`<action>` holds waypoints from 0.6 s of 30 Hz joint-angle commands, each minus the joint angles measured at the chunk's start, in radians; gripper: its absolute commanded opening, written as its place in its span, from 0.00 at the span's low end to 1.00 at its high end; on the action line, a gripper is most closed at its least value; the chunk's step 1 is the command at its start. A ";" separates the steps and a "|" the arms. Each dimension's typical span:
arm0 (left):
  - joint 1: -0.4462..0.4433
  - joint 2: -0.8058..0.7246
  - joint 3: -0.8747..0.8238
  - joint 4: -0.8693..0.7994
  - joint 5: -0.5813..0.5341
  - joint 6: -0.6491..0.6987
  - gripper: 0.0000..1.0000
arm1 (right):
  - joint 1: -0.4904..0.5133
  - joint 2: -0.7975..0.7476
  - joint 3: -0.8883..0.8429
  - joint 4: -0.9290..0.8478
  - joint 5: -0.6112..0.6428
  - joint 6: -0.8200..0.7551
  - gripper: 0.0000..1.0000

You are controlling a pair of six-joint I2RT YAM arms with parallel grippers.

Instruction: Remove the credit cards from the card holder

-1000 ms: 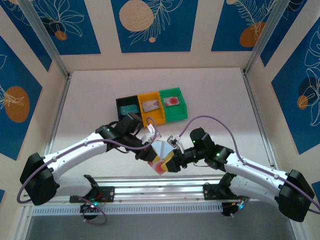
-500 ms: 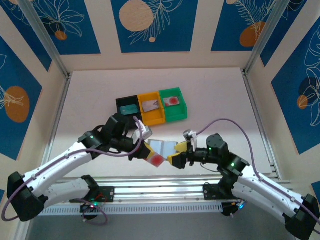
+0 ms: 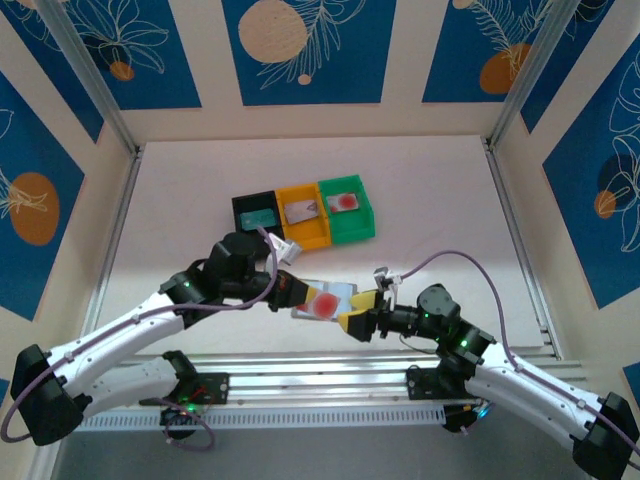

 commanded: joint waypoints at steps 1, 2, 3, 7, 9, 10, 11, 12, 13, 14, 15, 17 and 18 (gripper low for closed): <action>-0.032 -0.029 -0.027 0.106 -0.067 -0.100 0.00 | 0.021 -0.017 -0.026 0.127 0.009 0.021 0.95; -0.037 -0.031 -0.040 0.132 -0.070 -0.118 0.00 | 0.028 -0.017 -0.031 0.144 0.004 0.022 0.95; -0.044 -0.031 -0.057 0.164 -0.069 -0.141 0.00 | 0.034 -0.015 -0.035 0.155 0.000 0.022 0.94; -0.060 -0.038 -0.106 0.277 -0.057 -0.224 0.00 | 0.054 -0.015 -0.038 0.171 -0.017 0.009 0.90; -0.069 -0.047 -0.126 0.317 -0.067 -0.251 0.00 | 0.059 -0.017 -0.034 0.167 -0.021 0.005 0.86; -0.073 -0.050 -0.130 0.323 -0.069 -0.257 0.00 | 0.061 -0.018 -0.033 0.169 -0.025 0.005 0.82; -0.077 -0.052 -0.131 0.323 -0.071 -0.257 0.00 | 0.063 -0.018 -0.032 0.171 -0.024 0.005 0.80; -0.082 -0.053 -0.134 0.326 -0.073 -0.259 0.00 | 0.064 -0.019 -0.030 0.174 -0.026 0.005 0.76; -0.085 -0.055 -0.138 0.331 -0.074 -0.262 0.00 | 0.065 -0.019 -0.028 0.175 -0.026 0.005 0.74; -0.088 -0.056 -0.143 0.343 -0.074 -0.268 0.00 | 0.065 -0.020 -0.026 0.176 -0.025 0.003 0.71; -0.092 -0.058 -0.152 0.360 -0.074 -0.276 0.00 | 0.067 -0.017 -0.023 0.176 -0.029 0.001 0.68; -0.095 -0.063 -0.160 0.376 -0.077 -0.285 0.00 | 0.066 -0.014 -0.017 0.176 -0.038 -0.006 0.61; -0.096 -0.064 -0.164 0.379 -0.080 -0.285 0.00 | 0.067 -0.013 -0.014 0.175 -0.041 -0.009 0.57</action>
